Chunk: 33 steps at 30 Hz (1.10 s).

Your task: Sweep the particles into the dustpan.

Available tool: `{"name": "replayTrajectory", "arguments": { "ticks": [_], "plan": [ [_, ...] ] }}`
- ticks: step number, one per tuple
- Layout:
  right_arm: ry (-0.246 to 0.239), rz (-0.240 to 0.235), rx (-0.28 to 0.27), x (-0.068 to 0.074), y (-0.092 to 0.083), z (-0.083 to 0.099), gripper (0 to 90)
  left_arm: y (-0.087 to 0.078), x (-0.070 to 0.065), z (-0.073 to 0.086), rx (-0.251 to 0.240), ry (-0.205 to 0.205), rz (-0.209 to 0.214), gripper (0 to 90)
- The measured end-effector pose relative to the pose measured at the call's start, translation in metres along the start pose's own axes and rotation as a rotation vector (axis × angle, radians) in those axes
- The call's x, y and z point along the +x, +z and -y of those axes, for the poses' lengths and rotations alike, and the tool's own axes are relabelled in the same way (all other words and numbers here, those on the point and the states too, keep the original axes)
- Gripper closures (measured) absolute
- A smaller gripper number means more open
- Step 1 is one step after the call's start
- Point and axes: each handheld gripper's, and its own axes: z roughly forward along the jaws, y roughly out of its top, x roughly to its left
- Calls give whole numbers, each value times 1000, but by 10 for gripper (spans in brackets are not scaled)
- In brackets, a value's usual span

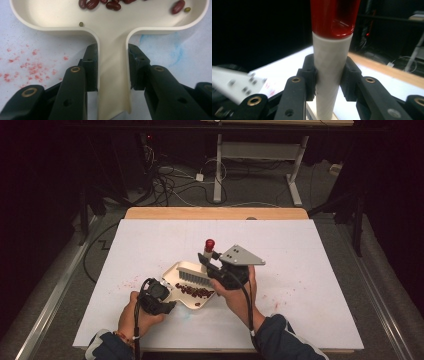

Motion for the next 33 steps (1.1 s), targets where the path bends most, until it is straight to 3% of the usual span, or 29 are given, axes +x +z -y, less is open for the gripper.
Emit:
{"name": "replayTrajectory", "arguments": {
  "ticks": [4, 7, 9, 12, 17, 23, 27, 33],
  "plan": [
    [43, 37, -83, -18, -15, -10, 700, -1, 1, 1, 3, 5, 4, 638],
    [18, 53, -73, -23, -21, -16, 700, -1, 1, 1, 7, 11, 1, 639],
    [11, 75, -49, -33, -30, -16, 700, -2, 1, 3, 15, 18, 2, 639],
    [-8, 54, -9, -41, -43, -10, 699, -4, 2, 6, 22, 27, 6, 639],
    [-18, 58, 35, -51, -65, 3, 700, -7, 3, 11, 30, 45, 7, 639],
    [-85, 75, 83, -48, -70, 9, 700, -11, -2, 16, 56, 89, 4, 640],
    [-90, 34, 121, -45, -73, 11, 699, -12, -5, 18, 68, 112, 10, 640],
    [-103, -29, 173, -37, -79, 11, 700, -11, -6, 18, 71, 112, 6, 639]
  ]
}}
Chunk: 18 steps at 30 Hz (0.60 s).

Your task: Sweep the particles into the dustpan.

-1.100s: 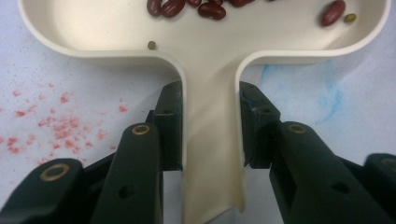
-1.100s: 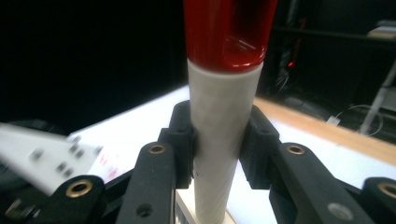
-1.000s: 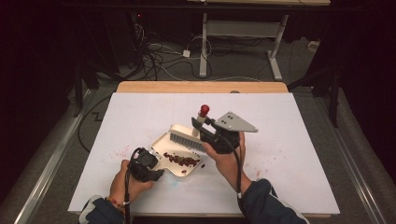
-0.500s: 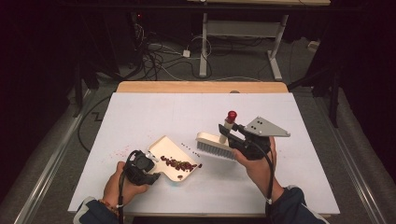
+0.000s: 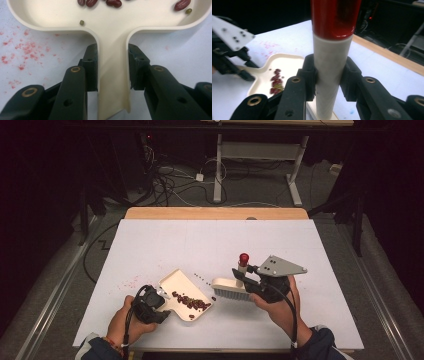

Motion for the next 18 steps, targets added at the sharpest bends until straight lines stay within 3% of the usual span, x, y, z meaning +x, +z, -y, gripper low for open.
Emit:
{"name": "replayTrajectory", "arguments": {
  "ticks": [9, 14, 18],
  "plan": [
    [0, -54, -36, 28, 12, -5, 699, 1, -2, -2, 5, -3, -10, 639],
    [14, -63, -85, 23, 4, -8, 699, 1, -3, -3, 1, -6, -10, 639],
    [7, -33, -74, 14, -2, -10, 700, 1, -3, -3, 1, -7, -8, 639]
  ]
}}
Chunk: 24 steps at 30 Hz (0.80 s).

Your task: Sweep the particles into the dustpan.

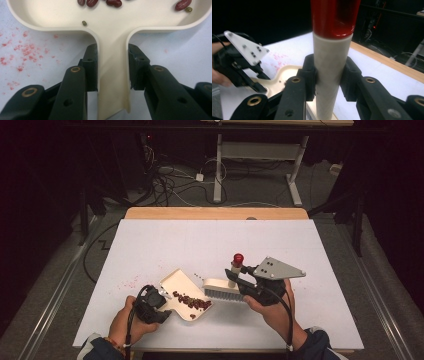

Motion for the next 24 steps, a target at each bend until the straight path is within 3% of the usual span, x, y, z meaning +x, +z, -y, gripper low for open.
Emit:
{"name": "replayTrajectory", "arguments": {
  "ticks": [6, 8, 12, 14, 17, 20, 21, 24],
  "plan": [
    [-23, -14, 70, -2, 5, 6, 700, 0, 0, 0, 0, -4, 0, 639],
    [-14, -50, 66, 1, 9, 7, 699, 0, -1, -1, 0, -6, -3, 639],
    [-17, -57, 51, 8, 12, 6, 699, 1, 0, -1, -8, -23, 3, 638],
    [15, -92, 23, 7, 15, 3, 699, 1, 1, -1, -10, -28, 8, 638],
    [14, -76, 12, 5, 17, 0, 699, 1, 2, -1, -13, -36, 13, 638],
    [-6, -9, -29, -5, 25, -5, 699, 1, 2, -2, -10, -32, 10, 638],
    [-6, -9, -29, -5, 25, -5, 699, 1, 2, -3, -10, -33, 11, 638],
    [20, 50, -74, -20, 40, -7, 699, 2, 3, -3, -11, -36, 14, 638]
  ]
}}
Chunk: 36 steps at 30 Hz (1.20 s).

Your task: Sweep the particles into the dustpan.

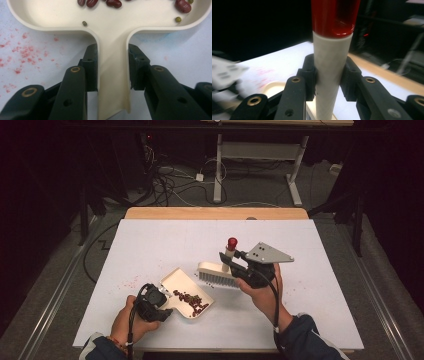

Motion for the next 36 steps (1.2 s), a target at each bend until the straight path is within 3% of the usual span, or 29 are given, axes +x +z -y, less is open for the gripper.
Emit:
{"name": "replayTrajectory", "arguments": {
  "ticks": [1, 2, 4, 6, 10, 15, 19, 22, 23, 29, 32, 36],
  "plan": [
    [-17, 38, -9, -2, 6, 1, 699, 0, 0, 0, -2, -3, 1, 638],
    [-17, 38, -9, -2, 6, 1, 699, 0, 0, -1, 1, -1, 0, 638],
    [-60, 82, -27, -4, 18, 2, 699, 1, 0, -2, 0, -4, -1, 638],
    [-53, 128, -24, -7, 34, 7, 699, 1, 0, -2, -1, -4, 1, 638],
    [-55, 141, -8, -5, 48, 13, 699, 1, 1, -2, -4, -7, 6, 638],
    [-78, 78, 14, 14, 52, 13, 698, 1, 2, -2, -2, -9, 12, 638],
    [-71, -4, 27, 35, 41, 13, 698, 1, 2, -3, -1, -9, 13, 638],
    [-74, -27, 26, 43, 36, 13, 698, 1, 2, -3, 2, -9, 12, 638],
    [-65, -54, 15, 49, 33, 12, 699, 2, 2, -3, 1, -10, 8, 638],
    [-53, -74, -21, 50, 27, 7, 700, 1, 1, -4, 6, -4, 5, 638],
    [-44, -67, -55, 44, 18, 3, 700, 2, 2, -4, 2, -7, 8, 638],
    [-49, -26, -46, 27, -3, 0, 699, 1, 2, -4, 2, -3, 7, 638]
  ]
}}
